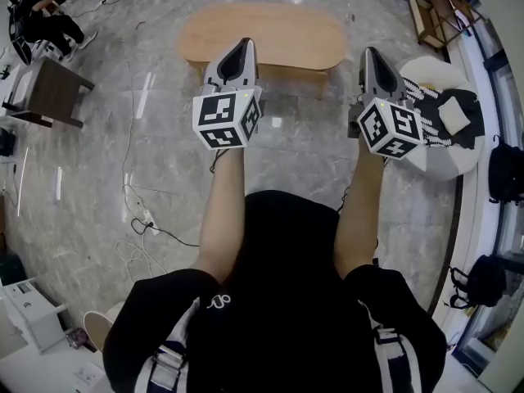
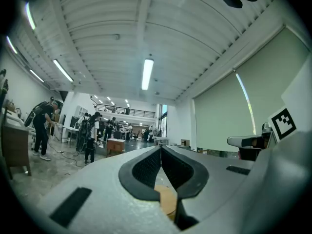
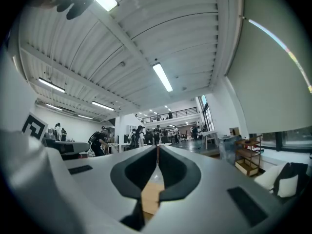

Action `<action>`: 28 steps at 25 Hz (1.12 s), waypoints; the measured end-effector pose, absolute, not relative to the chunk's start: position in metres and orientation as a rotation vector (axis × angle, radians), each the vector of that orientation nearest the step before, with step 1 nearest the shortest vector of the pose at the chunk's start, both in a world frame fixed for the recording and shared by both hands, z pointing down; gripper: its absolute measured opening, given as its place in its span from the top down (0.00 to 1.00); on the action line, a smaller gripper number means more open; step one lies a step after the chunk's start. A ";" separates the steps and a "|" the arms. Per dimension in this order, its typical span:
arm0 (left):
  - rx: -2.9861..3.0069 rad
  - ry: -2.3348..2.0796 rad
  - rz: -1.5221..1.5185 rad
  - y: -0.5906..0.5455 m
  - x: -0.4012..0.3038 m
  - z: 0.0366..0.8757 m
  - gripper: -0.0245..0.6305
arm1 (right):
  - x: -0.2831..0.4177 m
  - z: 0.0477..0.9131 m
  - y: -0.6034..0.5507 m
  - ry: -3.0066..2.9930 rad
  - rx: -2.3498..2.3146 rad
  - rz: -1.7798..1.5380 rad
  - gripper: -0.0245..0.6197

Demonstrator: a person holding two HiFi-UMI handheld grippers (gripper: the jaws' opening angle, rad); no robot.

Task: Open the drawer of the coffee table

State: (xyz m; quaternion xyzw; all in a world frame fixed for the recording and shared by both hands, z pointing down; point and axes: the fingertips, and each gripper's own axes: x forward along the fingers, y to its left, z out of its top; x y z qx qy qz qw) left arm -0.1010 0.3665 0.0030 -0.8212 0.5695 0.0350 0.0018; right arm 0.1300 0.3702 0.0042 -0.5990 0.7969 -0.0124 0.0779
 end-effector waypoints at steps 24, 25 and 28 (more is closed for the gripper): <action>-2.505 1.866 0.148 0.301 -0.121 0.021 0.95 | 0.127 0.021 0.296 2.413 -1.714 -0.019 0.94; -2.501 1.872 0.146 0.294 -0.123 0.023 0.95 | 0.127 0.023 0.289 2.413 -1.711 -0.021 0.94; -2.484 1.902 0.153 0.272 -0.135 0.029 0.95 | 0.120 0.029 0.265 2.423 -1.698 -0.023 0.94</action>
